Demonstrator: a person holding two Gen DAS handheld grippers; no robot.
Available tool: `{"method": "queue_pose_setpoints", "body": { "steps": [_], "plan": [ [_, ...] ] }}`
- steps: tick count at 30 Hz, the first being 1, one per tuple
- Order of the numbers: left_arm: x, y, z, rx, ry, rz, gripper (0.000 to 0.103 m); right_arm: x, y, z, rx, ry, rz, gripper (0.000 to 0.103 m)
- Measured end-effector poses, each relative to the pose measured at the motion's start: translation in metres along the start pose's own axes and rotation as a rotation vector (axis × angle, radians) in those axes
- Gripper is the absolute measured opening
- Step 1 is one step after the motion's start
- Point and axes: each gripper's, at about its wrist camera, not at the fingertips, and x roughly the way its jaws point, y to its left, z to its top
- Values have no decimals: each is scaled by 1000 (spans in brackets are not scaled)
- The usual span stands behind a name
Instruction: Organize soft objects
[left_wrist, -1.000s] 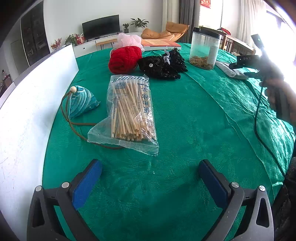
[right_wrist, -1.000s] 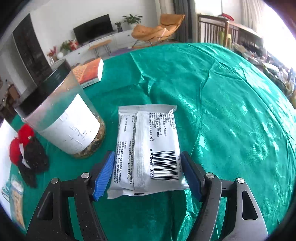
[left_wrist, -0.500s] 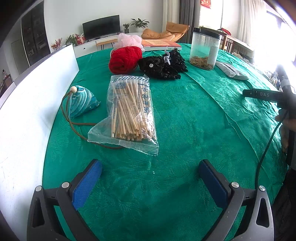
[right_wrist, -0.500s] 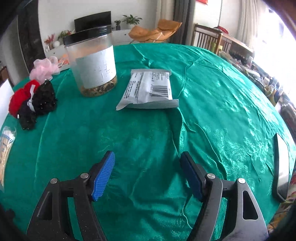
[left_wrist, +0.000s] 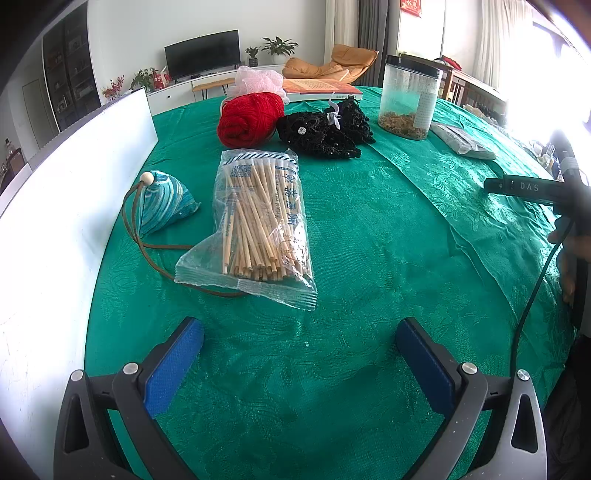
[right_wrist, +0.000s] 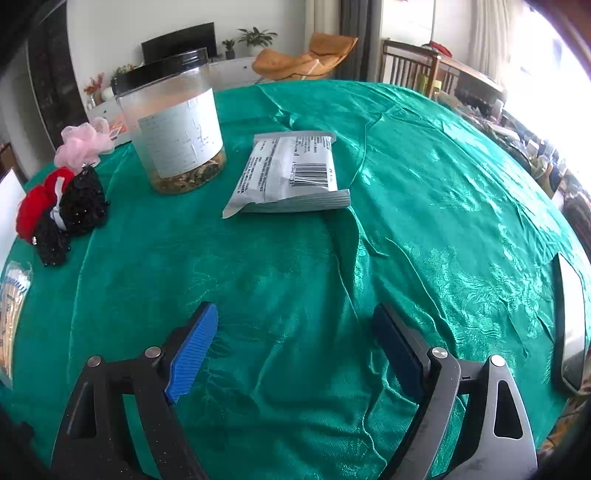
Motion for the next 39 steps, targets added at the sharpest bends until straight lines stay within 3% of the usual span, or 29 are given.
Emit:
{"method": "queue_pose_setpoints", "body": {
  "steps": [34,36,39],
  "plan": [
    [0,0,0,0,0,1,103,-1,0,0,0,0,2,89],
    [1,0,3,0,19,-1,103,-1,0,0,1,0,2,89],
    [2,2,23,-33,132,-59,101,-1,0,0,1,0,2,89]
  ]
}}
